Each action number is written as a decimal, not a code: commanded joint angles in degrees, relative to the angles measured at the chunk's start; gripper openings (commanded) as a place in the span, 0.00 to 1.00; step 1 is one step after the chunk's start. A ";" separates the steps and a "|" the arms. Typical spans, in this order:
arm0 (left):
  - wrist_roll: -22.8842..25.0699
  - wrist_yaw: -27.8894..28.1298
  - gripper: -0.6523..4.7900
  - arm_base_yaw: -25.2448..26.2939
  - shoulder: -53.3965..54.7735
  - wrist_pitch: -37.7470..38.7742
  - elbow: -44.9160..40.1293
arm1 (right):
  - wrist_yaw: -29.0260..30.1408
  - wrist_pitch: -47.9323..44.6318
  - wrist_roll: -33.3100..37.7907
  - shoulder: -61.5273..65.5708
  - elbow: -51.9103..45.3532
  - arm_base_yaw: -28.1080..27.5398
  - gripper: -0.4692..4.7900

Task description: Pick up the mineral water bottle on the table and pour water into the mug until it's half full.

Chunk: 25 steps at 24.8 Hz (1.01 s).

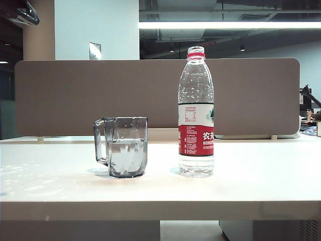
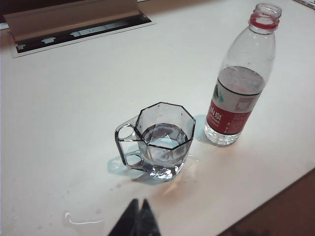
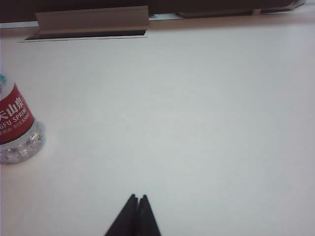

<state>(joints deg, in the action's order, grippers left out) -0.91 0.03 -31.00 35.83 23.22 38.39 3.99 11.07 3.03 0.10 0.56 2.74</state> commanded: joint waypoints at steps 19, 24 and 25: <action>-1.14 -2.49 0.12 23.58 -23.15 -20.13 -30.03 | 0.02 -0.37 0.02 0.00 0.07 0.04 0.08; -1.46 -4.13 0.12 23.96 -24.70 -20.24 -35.80 | 0.02 -0.37 0.02 0.00 0.07 0.04 0.08; -1.44 -4.09 0.12 24.00 -24.96 -20.31 -36.54 | 0.02 -0.37 0.02 0.00 0.07 0.04 0.08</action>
<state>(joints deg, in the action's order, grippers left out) -2.22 -3.66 -7.20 11.16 4.08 2.50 4.10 11.07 3.03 0.10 0.56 2.74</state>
